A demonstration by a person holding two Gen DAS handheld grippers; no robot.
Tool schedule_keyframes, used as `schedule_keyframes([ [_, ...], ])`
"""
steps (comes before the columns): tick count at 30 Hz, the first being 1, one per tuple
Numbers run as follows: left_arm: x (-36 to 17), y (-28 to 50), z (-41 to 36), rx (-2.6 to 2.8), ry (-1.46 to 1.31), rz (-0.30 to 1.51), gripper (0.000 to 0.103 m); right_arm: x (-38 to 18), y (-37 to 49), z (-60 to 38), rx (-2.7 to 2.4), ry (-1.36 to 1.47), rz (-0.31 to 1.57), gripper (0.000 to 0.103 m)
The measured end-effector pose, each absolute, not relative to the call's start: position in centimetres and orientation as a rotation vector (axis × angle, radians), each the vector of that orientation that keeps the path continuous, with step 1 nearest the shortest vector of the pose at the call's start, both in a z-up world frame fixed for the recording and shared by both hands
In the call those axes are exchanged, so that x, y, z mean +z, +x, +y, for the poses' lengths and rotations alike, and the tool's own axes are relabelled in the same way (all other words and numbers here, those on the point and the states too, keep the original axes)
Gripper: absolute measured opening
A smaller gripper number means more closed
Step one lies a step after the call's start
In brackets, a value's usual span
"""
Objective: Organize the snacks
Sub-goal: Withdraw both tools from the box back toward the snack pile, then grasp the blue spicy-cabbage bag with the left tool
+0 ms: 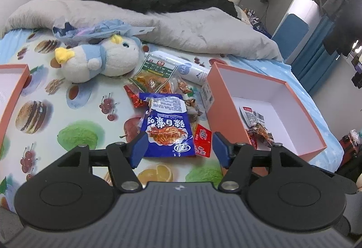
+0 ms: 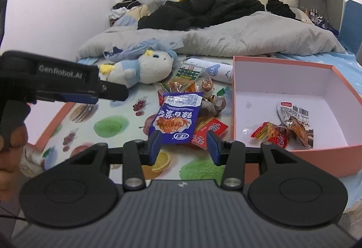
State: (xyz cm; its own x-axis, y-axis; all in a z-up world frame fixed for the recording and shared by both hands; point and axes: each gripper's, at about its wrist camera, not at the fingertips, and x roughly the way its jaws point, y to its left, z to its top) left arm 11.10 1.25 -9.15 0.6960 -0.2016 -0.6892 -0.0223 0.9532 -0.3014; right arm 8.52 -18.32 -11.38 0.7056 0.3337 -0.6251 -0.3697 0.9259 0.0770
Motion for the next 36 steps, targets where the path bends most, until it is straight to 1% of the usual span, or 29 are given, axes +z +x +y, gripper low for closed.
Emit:
schedule_keyframes([
  [5,-10.8,12.8,1.7,-0.094,-0.304,0.838,0.074,-12.2,9.8,-17.5,0.393,-0.115,0.721,0.046],
  [20,-16.9,19.7,4.4,-0.1,-0.381,0.974,0.074,-16.1,14.4,-12.9,0.384,-0.292,0.794,0.046],
  [22,-17.8,21.1,4.3,-0.106,-0.374,1.002,0.078,-17.0,14.8,-12.0,0.382,-0.35,0.8,0.046],
  [23,-18.3,21.9,4.2,-0.107,-0.368,1.011,0.083,-17.4,15.0,-11.6,0.378,-0.385,0.797,0.046],
  [24,-18.6,22.6,4.1,-0.108,-0.364,1.014,0.086,-17.8,15.2,-11.1,0.374,-0.429,0.794,0.046],
  [28,-20.1,25.8,3.4,-0.127,-0.346,1.048,0.089,-19.8,15.7,-10.2,0.372,-0.565,0.799,0.045],
  [30,-20.7,27.1,2.8,-0.131,-0.327,1.066,0.094,-20.5,16.0,-10.0,0.382,-0.604,0.803,0.045],
  [36,-22.3,30.1,1.5,-0.154,-0.303,1.111,0.097,-22.4,16.8,-9.5,0.382,-0.722,0.798,0.045],
])
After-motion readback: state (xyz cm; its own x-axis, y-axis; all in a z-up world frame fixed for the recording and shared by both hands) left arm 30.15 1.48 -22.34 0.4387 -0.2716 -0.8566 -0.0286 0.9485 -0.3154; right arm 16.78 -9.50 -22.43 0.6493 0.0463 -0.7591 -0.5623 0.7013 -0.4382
